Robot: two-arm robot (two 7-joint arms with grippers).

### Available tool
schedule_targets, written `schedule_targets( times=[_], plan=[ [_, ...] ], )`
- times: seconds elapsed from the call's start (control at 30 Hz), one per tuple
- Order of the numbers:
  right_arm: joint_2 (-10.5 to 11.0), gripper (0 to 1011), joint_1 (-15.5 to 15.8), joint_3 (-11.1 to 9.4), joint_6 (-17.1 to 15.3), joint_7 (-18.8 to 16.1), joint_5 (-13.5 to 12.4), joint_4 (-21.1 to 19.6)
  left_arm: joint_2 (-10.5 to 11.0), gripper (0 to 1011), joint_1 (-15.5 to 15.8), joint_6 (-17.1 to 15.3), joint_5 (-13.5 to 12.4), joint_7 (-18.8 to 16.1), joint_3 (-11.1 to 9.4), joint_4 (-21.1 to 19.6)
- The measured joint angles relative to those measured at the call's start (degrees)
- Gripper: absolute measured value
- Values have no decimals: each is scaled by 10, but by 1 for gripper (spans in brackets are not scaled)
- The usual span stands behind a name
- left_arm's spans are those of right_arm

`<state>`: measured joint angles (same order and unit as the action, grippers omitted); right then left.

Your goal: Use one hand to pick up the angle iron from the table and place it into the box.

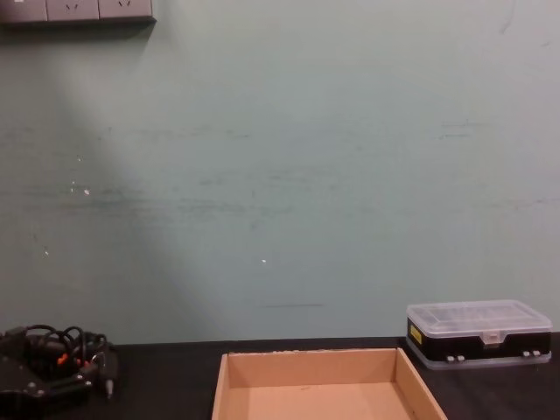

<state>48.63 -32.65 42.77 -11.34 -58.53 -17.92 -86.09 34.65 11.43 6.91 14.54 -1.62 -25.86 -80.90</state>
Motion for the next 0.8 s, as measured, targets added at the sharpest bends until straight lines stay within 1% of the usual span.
schedule_targets(
  times=[0.57, 0.8],
  plan=[
    [-18, 1003, -32, 40, 18, -18, 23, 38, 0, 1000, 0, 0, 0, 0, 0, 0],
    [-27, 1003, -41, 51, 25, -24, 28, 55, 0, 1000, 0, 0, 0, 0, 0, 0]
  ],
)
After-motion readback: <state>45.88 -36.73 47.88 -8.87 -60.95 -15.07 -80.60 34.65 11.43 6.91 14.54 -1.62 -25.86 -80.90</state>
